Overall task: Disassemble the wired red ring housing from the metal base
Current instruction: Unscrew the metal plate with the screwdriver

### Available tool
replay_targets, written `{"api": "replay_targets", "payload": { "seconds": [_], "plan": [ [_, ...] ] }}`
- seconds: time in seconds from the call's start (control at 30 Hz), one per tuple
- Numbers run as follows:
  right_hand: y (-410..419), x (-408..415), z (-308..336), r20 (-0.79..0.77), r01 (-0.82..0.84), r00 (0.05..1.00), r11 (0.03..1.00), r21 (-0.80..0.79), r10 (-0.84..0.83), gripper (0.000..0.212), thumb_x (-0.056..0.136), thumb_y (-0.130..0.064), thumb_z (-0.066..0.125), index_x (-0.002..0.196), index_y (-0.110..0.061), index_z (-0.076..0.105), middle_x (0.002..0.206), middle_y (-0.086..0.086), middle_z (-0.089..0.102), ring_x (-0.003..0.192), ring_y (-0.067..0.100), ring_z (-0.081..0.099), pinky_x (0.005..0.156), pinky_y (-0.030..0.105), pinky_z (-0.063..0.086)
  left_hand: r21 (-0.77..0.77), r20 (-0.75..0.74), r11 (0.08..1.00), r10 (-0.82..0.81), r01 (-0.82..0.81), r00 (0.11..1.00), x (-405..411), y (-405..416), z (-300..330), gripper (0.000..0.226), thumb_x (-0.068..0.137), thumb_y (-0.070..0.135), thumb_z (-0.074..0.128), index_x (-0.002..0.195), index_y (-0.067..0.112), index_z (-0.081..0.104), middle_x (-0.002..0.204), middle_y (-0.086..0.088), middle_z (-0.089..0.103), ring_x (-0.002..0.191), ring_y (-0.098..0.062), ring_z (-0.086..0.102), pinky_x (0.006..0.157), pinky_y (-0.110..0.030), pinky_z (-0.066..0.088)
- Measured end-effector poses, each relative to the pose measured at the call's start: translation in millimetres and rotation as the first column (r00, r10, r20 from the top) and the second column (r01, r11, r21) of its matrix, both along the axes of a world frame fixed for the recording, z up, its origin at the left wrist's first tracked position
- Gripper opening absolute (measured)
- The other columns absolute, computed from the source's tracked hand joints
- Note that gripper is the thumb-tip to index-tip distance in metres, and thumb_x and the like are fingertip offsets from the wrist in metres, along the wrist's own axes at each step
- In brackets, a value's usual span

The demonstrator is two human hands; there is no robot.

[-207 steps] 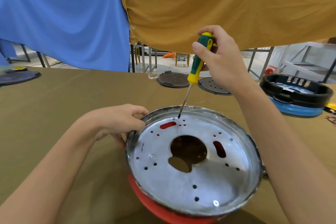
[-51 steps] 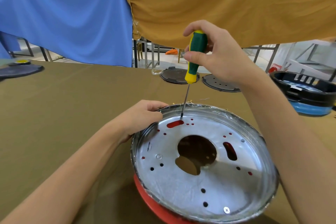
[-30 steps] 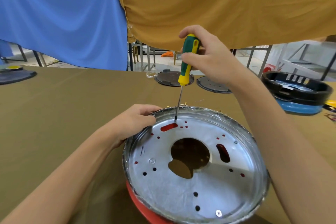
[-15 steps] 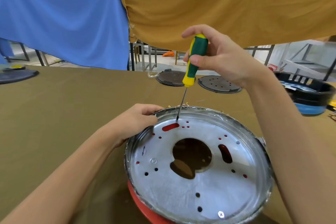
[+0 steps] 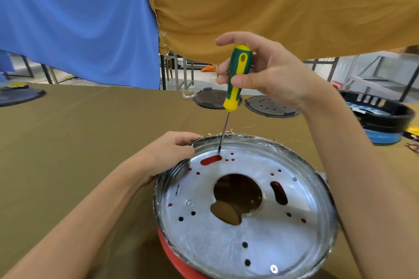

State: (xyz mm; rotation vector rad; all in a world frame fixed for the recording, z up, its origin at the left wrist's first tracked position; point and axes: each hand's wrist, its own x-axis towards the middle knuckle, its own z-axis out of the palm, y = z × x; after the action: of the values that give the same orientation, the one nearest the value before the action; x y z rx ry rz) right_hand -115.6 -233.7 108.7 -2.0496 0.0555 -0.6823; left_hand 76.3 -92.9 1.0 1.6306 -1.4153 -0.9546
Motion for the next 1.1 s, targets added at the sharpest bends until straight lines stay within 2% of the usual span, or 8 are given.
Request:
{"api": "replay_targets", "payload": {
  "seconds": [0.1,0.23,0.4,0.53,0.63,0.73,0.93,1.1],
  "plan": [
    [0.8,6.3,-3.5,-0.014,0.246,0.968,0.961,-0.13,-0.249,0.042,0.09,-0.021,0.07,0.128,-0.028,0.053,0.099,0.015,0.06,0.093,0.021,0.066,0.082,0.027,0.057,0.007,-0.011,1.0,0.005,-0.004,1.0,0.6,-0.3,-0.2,0.038,0.096,0.009,0.05,0.108,0.038,0.071,0.097,0.0,0.077,0.085,-0.021,0.075,0.07,-0.03,0.061],
    [6.0,16.3,-6.1,0.139,0.578,0.797,0.677,-0.456,-0.588,0.038,0.089,-0.038,0.072,0.121,-0.03,0.055,0.087,-0.006,0.049,0.073,0.007,0.047,0.065,0.016,0.04,0.005,-0.002,1.0,0.005,-0.005,1.0,1.3,-1.0,-1.1,0.038,0.095,0.009,0.05,0.109,0.038,0.071,0.098,-0.002,0.077,0.087,-0.023,0.075,0.078,-0.037,0.061],
    [10.0,12.8,-2.8,0.063,0.419,0.907,0.884,-0.208,-0.416,0.042,0.088,-0.007,0.073,0.12,-0.015,0.048,0.114,0.012,0.064,0.105,0.022,0.065,0.091,0.038,0.057,0.007,0.004,1.0,0.005,-0.005,1.0,2.8,-2.2,-2.7,0.038,0.095,0.01,0.05,0.105,0.04,0.072,0.098,0.0,0.077,0.087,-0.021,0.075,0.074,-0.034,0.062],
    [14.8,5.6,-0.3,0.059,0.148,0.987,0.988,0.052,-0.151,0.04,0.09,0.006,0.063,0.125,-0.011,0.054,0.129,0.017,0.058,0.112,0.027,0.066,0.098,0.035,0.054,0.011,0.009,1.0,0.005,-0.005,1.0,3.3,-2.1,-2.6,0.039,0.095,0.01,0.05,0.106,0.042,0.072,0.098,0.001,0.077,0.087,-0.019,0.075,0.069,-0.028,0.061],
    [21.8,14.5,-2.2,0.02,0.39,0.916,0.875,-0.287,-0.401,0.034,0.094,-0.025,0.067,0.125,-0.025,0.053,0.114,0.007,0.055,0.091,0.011,0.059,0.083,0.006,0.046,0.009,0.013,1.0,0.017,-0.017,1.0,3.2,-1.5,-2.5,0.04,0.094,0.009,0.049,0.109,0.04,0.071,0.099,0.002,0.076,0.087,-0.019,0.075,0.07,-0.029,0.061],
    [23.1,21.2,-2.7,0.162,0.593,0.79,0.67,-0.447,-0.591,0.04,0.086,-0.046,0.072,0.117,-0.027,0.056,0.09,-0.004,0.051,0.074,0.008,0.047,0.062,0.009,0.036,0.005,0.016,1.0,0.016,-0.016,1.0,2.3,-0.7,-2.0,0.041,0.094,0.008,0.048,0.11,0.038,0.071,0.099,0.001,0.076,0.088,-0.02,0.075,0.076,-0.034,0.062],
    [21.2,16.3,2.9,0.099,0.485,0.867,0.783,-0.39,-0.488,0.038,0.092,-0.014,0.067,0.126,-0.028,0.057,0.104,-0.005,0.058,0.094,0.019,0.061,0.09,0.035,0.054,0.006,0.014,1.0,0.017,-0.017,1.0,2.0,-0.1,-1.8,0.039,0.095,0.007,0.048,0.111,0.034,0.071,0.1,-0.003,0.076,0.089,-0.024,0.074,0.081,-0.041,0.061],
    [20.6,20.4,-1.1,0.077,0.508,0.844,0.746,-0.429,-0.531,0.027,0.098,-0.026,0.056,0.123,-0.03,0.05,0.09,-0.007,0.046,0.072,0.011,0.047,0.065,0.016,0.043,0.013,0.035,1.0,0.02,-0.021,0.999,2.4,-1.5,-1.7,0.039,0.095,0.009,0.048,0.11,0.037,0.07,0.098,0.0,0.076,0.088,-0.021,0.074,0.08,-0.039,0.062]
  ]
}}
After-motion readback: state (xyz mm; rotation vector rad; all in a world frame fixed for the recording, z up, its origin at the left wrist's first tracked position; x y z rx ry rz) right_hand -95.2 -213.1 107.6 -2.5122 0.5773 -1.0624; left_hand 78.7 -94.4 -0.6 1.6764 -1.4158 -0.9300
